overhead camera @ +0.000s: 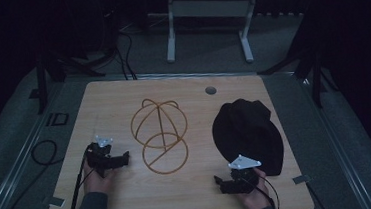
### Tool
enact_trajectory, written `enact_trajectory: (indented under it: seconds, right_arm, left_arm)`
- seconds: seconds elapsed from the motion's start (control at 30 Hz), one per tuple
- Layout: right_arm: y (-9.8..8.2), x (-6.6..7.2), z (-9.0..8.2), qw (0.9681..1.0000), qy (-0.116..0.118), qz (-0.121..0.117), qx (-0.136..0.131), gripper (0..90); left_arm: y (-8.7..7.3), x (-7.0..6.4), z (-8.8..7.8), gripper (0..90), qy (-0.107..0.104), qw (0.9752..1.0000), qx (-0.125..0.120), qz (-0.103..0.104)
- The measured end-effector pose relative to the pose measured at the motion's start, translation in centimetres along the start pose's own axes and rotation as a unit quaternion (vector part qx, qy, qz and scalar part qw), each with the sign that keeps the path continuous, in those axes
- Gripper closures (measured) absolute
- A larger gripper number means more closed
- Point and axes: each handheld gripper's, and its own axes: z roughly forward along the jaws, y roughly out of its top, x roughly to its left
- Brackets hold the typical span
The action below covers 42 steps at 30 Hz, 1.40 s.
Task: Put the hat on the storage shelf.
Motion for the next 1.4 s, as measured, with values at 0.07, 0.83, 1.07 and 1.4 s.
enact_trajectory:
  seconds: [0.07, 0.83, 1.07, 1.4]
  right_arm:
    - [0.0, 0.0, 0.0, 1.0000, 0.000, 0.000, 0.000, 13.9]
    - [0.0, 0.2, 0.0, 1.0000, -0.002, 0.004, 0.001, 12.9]
    - [0.1, 0.4, -0.3, 1.0000, 0.000, 0.001, 0.007, 20.4]
    - [0.8, 0.6, -1.4, 0.9998, -0.003, -0.014, 0.012, 27.1]
  left_arm:
    - [0.0, 0.0, 0.0, 1.8, 0.000, 1.0000, 0.000, -0.001]
    - [0.0, 0.0, 0.0, 1.8, 0.000, 1.0000, 0.000, -0.001]
    - [0.0, 0.0, 0.0, 1.8, 0.000, 1.0000, -0.001, -0.001]
    - [0.0, 0.0, 0.0, 1.8, 0.000, 1.0000, -0.001, -0.001]
